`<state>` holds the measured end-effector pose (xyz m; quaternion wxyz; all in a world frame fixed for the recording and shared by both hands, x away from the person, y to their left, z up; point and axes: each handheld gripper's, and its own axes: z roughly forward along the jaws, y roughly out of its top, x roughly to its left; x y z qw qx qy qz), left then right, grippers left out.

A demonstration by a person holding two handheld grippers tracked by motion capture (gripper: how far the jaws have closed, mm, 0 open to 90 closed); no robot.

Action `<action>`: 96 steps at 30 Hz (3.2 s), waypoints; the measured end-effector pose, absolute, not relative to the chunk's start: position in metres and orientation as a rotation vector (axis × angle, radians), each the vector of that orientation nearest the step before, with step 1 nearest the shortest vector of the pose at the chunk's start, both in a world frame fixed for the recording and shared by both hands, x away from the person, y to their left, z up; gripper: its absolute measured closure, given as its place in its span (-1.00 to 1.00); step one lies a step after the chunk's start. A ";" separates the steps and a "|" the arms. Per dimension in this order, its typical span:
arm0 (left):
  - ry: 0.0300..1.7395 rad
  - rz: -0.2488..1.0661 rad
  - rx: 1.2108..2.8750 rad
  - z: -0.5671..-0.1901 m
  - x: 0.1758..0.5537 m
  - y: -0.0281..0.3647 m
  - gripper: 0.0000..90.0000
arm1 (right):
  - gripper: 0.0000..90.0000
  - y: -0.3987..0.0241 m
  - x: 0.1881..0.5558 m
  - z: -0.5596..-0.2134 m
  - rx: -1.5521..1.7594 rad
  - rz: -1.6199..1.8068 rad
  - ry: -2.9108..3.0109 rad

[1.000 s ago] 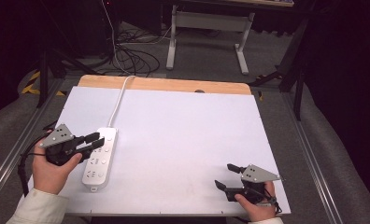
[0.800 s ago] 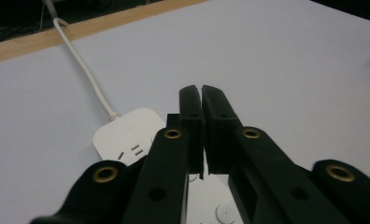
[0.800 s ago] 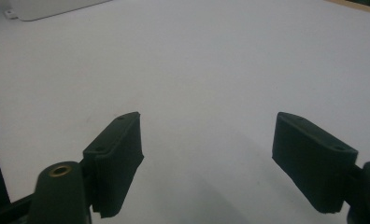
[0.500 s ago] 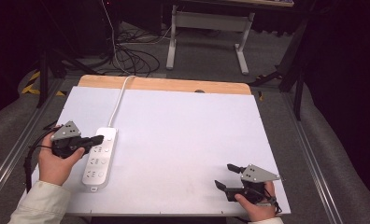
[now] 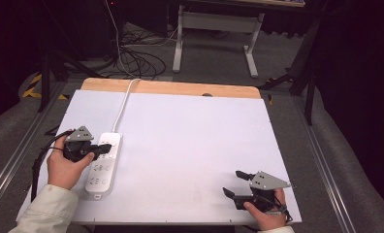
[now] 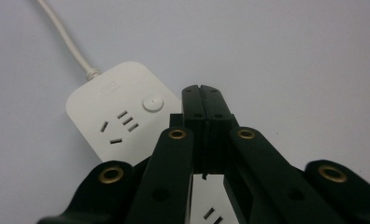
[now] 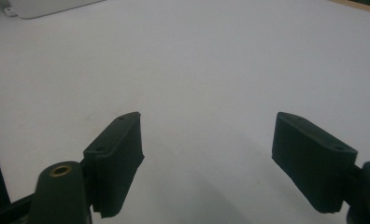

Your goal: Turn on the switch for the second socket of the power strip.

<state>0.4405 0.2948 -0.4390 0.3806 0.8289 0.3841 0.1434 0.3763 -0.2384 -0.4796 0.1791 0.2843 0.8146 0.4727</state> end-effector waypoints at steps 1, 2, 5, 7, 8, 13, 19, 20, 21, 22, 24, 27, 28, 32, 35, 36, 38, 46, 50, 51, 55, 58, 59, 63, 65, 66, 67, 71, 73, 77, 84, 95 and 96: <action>0.983 0.361 2.127 -0.440 0.441 0.294 1.00 | -0.45 -0.238 0.376 -0.480 0.804 1.336 2.303; 0.991 0.369 2.153 -0.441 0.442 0.292 1.00 | -0.45 -0.238 0.376 -0.480 0.804 1.337 2.303; 0.999 0.356 2.172 -0.442 0.443 0.291 1.00 | -0.45 -0.238 0.376 -0.480 0.803 1.336 2.304; 1.000 0.353 2.184 -0.443 0.444 0.289 1.00 | -0.45 -0.238 0.376 -0.480 0.803 1.336 2.305; 0.996 0.362 2.198 -0.443 0.445 0.289 1.00 | -0.45 -0.238 0.376 -0.480 0.803 1.336 2.304; 1.016 0.355 2.230 -0.444 0.445 0.286 1.00 | -0.45 -0.238 0.376 -0.480 0.800 1.340 2.305; 1.028 0.351 2.250 -0.447 0.447 0.285 1.00 | -0.45 -0.238 0.376 -0.480 0.801 1.340 2.307; 1.032 0.350 2.257 -0.447 0.447 0.284 1.00 | -0.45 -0.238 0.376 -0.480 0.801 1.340 2.307; 1.037 0.353 2.256 -0.448 0.447 0.284 1.00 | -0.45 -0.238 0.376 -0.480 0.804 1.340 2.308; 1.036 0.357 2.261 -0.448 0.448 0.283 1.00 | -0.45 -0.238 0.377 -0.481 0.804 1.340 2.309; 1.036 0.351 2.265 -0.449 0.448 0.283 1.00 | -0.45 -0.238 0.377 -0.481 0.805 1.342 2.309; 1.037 0.359 2.263 -0.449 0.448 0.282 1.00 | -0.45 -0.238 0.377 -0.480 0.804 1.341 2.308; 1.036 0.360 2.263 -0.450 0.448 0.282 1.00 | -0.45 -0.238 0.377 -0.480 0.804 1.341 2.308; 1.033 0.363 2.265 -0.450 0.448 0.283 1.00 | -0.45 -0.238 0.376 -0.480 0.806 1.341 2.308; 1.034 0.362 2.263 -0.450 0.448 0.283 1.00 | -0.45 -0.238 0.377 -0.481 0.807 1.344 2.308; 1.036 0.362 2.260 -0.450 0.448 0.283 1.00 | -0.45 -0.238 0.377 -0.481 0.807 1.344 2.308; 1.036 0.363 2.260 -0.450 0.448 0.282 1.00 | -0.45 -0.238 0.376 -0.481 0.806 1.343 2.308; 1.035 0.361 2.264 -0.450 0.447 0.282 1.00 | -0.45 -0.238 0.376 -0.480 0.802 1.340 2.308; 1.033 0.369 2.273 -0.451 0.447 0.282 1.00 | -0.45 -0.238 0.376 -0.480 0.801 1.338 2.310; 1.034 0.369 2.274 -0.451 0.447 0.281 1.00 | -0.45 -0.238 0.376 -0.480 0.802 1.340 2.310; 1.037 0.366 2.275 -0.451 0.447 0.282 1.00 | -0.45 -0.238 0.376 -0.480 0.801 1.338 2.309; 1.040 0.361 2.276 -0.451 0.448 0.282 1.00 | -0.45 -0.238 0.376 -0.480 0.801 1.338 2.308; 1.041 0.360 2.275 -0.451 0.448 0.282 1.00 | -0.45 -0.238 0.376 -0.480 0.800 1.338 2.309; 1.043 0.379 2.277 -0.452 0.447 0.281 1.00 | -0.45 -0.238 0.375 -0.480 0.800 1.339 2.307; 1.048 0.373 2.269 -0.452 0.447 0.281 1.00 | -0.45 -0.238 0.375 -0.480 0.800 1.339 2.307; 1.049 0.362 2.268 -0.453 0.447 0.281 1.00 | -0.45 -0.238 0.376 -0.480 0.800 1.338 2.308; 1.049 0.364 2.268 -0.453 0.447 0.282 1.00 | -0.45 -0.238 0.376 -0.480 0.800 1.338 2.308; 1.038 0.387 2.268 -0.453 0.447 0.282 1.00 | -0.45 -0.238 0.375 -0.480 0.800 1.336 2.309; 1.038 0.386 2.267 -0.454 0.447 0.282 1.00 | -0.45 -0.238 0.375 -0.480 0.800 1.336 2.310; 1.037 0.374 2.264 -0.454 0.447 0.283 1.00 | -0.45 -0.238 0.376 -0.480 0.800 1.337 2.308; 1.036 0.385 2.273 -0.454 0.446 0.282 1.00 | -0.45 -0.238 0.375 -0.480 0.800 1.336 2.308; 1.048 0.376 2.270 -0.455 0.446 0.280 1.00 | -0.45 -0.238 0.375 -0.480 0.802 1.334 2.311; 1.049 0.375 2.269 -0.455 0.446 0.280 1.00 | -0.45 -0.237 0.375 -0.480 0.802 1.334 2.312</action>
